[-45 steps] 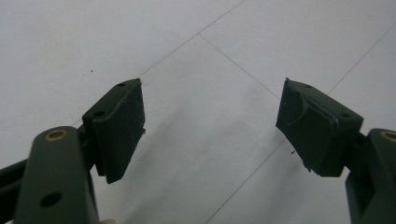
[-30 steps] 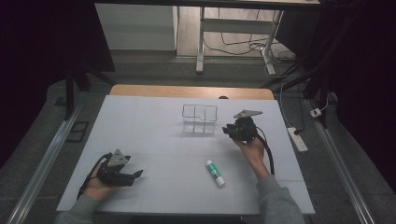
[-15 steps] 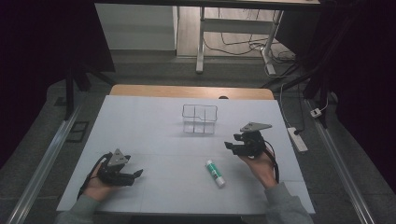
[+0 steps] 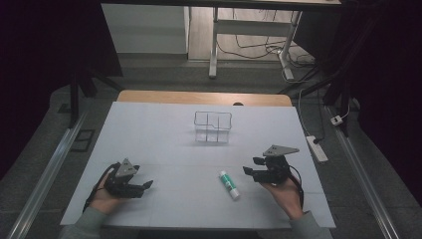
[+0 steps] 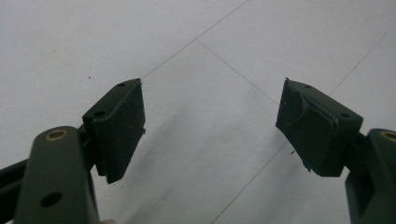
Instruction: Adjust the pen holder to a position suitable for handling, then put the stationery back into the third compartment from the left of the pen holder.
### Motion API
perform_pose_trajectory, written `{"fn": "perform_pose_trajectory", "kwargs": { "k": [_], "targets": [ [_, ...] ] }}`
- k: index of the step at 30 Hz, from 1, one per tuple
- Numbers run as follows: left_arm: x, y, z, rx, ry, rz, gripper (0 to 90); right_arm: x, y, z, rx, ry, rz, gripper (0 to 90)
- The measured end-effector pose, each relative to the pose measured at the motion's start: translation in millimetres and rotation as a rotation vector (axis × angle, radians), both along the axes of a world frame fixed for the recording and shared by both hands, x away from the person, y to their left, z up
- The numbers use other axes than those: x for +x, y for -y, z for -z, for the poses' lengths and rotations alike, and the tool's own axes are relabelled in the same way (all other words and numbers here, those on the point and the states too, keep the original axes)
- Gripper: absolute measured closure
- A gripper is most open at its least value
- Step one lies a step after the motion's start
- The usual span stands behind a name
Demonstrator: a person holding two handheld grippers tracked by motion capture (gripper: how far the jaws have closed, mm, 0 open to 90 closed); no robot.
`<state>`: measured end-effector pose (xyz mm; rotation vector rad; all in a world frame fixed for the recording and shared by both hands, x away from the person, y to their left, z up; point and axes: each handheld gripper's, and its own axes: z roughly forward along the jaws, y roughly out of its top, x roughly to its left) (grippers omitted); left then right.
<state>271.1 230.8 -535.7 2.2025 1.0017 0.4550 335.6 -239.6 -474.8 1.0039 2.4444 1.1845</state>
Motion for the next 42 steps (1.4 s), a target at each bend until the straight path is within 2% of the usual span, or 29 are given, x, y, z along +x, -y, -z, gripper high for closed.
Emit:
{"fn": "perform_pose_trajectory", "kwargs": {
  "k": [7, 13, 21, 24, 34, 36, 39, 42],
  "targets": [
    [0.2, 0.8, 0.0, 0.004, 0.001, 0.001, 23.6, -9.5, -4.6, 4.5, -0.037, -0.027, -0.029, 40.9],
    [-0.2, 0.8, -0.4, 0.002, 0.005, -0.002, 23.6, -15.1, -15.4, 8.1, -0.083, -0.041, -0.058, 40.5],
    [-0.1, 1.0, -0.2, 0.003, 0.004, -0.003, 23.5, -18.8, -28.8, 13.5, -0.136, -0.093, -0.098, 37.9],
    [0.0, 1.0, -0.1, 0.004, 0.003, -0.004, 23.5, -20.1, -33.5, 15.7, -0.161, -0.095, -0.118, 37.6],
    [0.2, 1.9, -0.1, 0.007, 0.005, -0.004, 23.5, -24.3, -47.7, 18.3, -0.191, -0.113, -0.153, 34.0],
    [0.0, 2.1, -0.2, 0.007, 0.005, -0.003, 23.5, -25.9, -52.5, 18.5, -0.213, -0.110, -0.162, 33.1],
    [-0.1, 1.8, -0.3, 0.008, 0.005, -0.004, 23.5, -29.4, -60.8, 18.4, -0.274, -0.093, -0.165, 32.5],
    [-0.2, 2.0, -0.2, 0.010, 0.006, -0.002, 23.5, -29.6, -65.9, 21.6, -0.291, -0.109, -0.170, 32.4]
  ]
}}
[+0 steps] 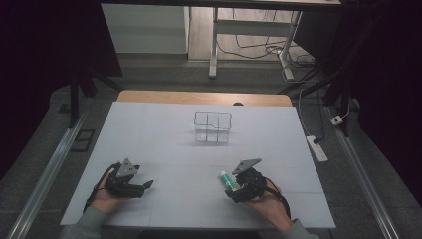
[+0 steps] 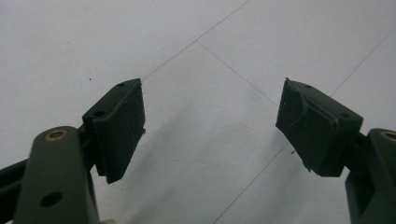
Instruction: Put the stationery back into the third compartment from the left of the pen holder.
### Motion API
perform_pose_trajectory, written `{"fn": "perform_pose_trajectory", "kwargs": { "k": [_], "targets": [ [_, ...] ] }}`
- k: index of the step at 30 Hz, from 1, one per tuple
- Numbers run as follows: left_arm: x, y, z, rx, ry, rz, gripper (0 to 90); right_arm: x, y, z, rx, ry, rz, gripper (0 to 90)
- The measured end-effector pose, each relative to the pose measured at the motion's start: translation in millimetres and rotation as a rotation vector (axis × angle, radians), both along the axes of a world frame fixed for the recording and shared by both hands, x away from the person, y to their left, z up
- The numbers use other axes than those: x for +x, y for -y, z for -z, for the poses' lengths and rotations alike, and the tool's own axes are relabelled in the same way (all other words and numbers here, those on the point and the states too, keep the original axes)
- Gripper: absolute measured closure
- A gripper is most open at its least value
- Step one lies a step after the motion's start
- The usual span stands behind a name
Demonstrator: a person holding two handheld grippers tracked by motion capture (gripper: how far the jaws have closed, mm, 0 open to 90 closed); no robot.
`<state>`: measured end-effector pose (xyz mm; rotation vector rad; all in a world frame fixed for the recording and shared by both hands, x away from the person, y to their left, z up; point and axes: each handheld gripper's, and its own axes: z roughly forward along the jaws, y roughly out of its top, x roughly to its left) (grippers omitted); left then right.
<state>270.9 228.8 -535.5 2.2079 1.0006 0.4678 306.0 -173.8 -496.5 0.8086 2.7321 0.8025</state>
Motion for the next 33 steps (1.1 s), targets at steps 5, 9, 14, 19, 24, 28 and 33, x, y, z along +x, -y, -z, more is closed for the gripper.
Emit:
{"fn": "perform_pose_trajectory", "kwargs": {
  "k": [5, 9, 14, 19, 24, 28, 33],
  "targets": [
    [0.0, 0.2, 0.2, 0.003, 0.001, 0.000, 23.5, -0.6, -6.1, 5.5, -0.050, 0.000, -0.008, 33.8],
    [0.0, 0.1, 0.3, 0.006, 0.002, 0.000, 23.5, 0.2, -10.2, 8.9, -0.082, -0.004, -0.014, 38.1],
    [-0.1, 0.0, 0.2, 0.005, 0.003, 0.000, 23.5, 1.0, -10.1, 9.6, -0.099, -0.016, -0.013, 50.2],
    [-0.2, 0.0, 0.0, 0.005, 0.005, 0.002, 23.5, 3.7, -7.2, 8.0, -0.106, -0.022, 0.005, 64.0],
    [-1.1, 0.1, -0.9, 0.004, 0.013, 0.002, 23.6, 5.2, -7.9, 6.9, -0.119, -0.026, 0.012, 64.8],
    [-2.2, 1.2, -2.3, 0.010, 0.032, 0.001, 23.9, 4.9, -6.8, 2.8, -0.106, -0.005, 0.012, 64.9],
    [-6.3, 9.3, -6.2, 0.052, 0.077, 0.016, 24.1, 6.0, -4.7, -5.4, -0.041, 0.006, 0.011, 64.9]
  ]
}}
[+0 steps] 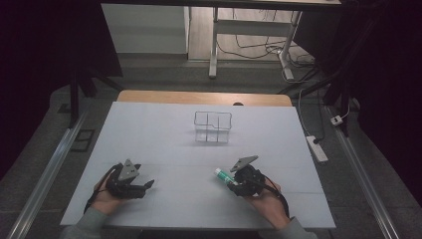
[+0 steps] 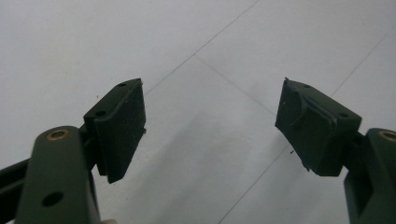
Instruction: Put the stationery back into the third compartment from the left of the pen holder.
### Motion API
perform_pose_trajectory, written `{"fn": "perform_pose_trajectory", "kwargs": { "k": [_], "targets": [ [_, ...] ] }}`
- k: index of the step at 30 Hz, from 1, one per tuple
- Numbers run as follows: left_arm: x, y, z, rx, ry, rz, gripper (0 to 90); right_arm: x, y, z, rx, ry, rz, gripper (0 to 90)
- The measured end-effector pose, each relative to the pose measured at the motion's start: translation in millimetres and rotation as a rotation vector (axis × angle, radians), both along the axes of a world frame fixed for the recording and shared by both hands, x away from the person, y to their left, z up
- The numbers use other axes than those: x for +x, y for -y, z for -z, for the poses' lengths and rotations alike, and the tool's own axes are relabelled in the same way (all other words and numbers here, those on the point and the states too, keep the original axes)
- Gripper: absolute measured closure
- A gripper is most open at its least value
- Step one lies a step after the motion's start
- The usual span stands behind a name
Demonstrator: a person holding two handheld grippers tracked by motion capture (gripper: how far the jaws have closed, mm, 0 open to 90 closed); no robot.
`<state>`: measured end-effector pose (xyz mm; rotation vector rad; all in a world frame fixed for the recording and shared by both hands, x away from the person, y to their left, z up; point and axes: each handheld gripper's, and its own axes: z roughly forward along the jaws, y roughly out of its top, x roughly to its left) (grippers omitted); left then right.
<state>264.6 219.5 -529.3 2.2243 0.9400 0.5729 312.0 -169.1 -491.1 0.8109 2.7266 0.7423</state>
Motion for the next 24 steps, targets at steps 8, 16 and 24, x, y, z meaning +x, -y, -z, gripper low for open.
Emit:
{"fn": "perform_pose_trajectory", "kwargs": {
  "k": [8, 16, 24],
  "targets": [
    [-2.0, 12.0, -6.2, 0.008, 0.044, 0.035, 24.1, 4.2, -1.0, -7.3, 0.078, -0.008, -0.023, 64.9],
    [-0.5, 22.0, -11.8, 0.019, 0.068, 0.055, 23.3, 10.7, -16.3, -11.3, 0.113, -0.014, -0.057, 64.9],
    [1.1, 38.9, -16.6, 0.063, 0.111, 0.087, 23.0, 20.0, -33.7, -13.0, 0.133, -0.034, -0.083, 64.9]
  ]
}}
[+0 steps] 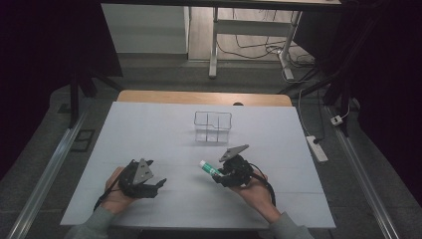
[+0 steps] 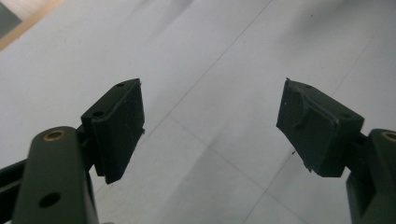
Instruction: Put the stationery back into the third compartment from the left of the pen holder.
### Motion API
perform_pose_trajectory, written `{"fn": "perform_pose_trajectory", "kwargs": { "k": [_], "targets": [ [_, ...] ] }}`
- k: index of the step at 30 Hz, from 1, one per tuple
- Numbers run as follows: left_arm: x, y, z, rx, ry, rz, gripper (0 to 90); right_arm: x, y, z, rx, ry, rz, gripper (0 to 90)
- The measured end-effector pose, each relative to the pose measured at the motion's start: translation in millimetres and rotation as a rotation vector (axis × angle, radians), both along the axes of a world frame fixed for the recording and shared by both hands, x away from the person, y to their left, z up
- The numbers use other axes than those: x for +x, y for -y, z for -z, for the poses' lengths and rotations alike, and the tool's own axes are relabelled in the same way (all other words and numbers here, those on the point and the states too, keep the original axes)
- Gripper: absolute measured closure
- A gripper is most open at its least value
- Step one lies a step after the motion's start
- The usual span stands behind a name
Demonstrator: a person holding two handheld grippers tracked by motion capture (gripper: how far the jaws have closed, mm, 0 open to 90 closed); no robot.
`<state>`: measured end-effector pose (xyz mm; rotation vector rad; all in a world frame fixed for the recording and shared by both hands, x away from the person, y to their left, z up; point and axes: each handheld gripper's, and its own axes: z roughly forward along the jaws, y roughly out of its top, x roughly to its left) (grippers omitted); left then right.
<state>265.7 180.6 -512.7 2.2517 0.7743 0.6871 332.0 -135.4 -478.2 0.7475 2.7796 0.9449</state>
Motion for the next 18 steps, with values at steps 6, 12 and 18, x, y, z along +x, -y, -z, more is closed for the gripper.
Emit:
{"fn": "perform_pose_trajectory", "kwargs": {
  "k": [6, 12, 18],
  "targets": [
    [3.4, 11.8, -1.5, 0.012, 0.005, 0.031, 22.6, 2.9, -10.0, -2.0, 0.011, -0.002, -0.021, 64.8],
    [5.3, 19.8, -2.0, 0.025, 0.009, 0.053, 22.5, 3.6, -14.0, -1.0, 0.012, -0.011, -0.034, 64.8],
    [5.2, 31.5, -6.2, 0.050, 0.024, 0.090, 22.3, 6.1, -20.6, -2.4, 0.023, -0.023, -0.046, 64.8]
  ]
}}
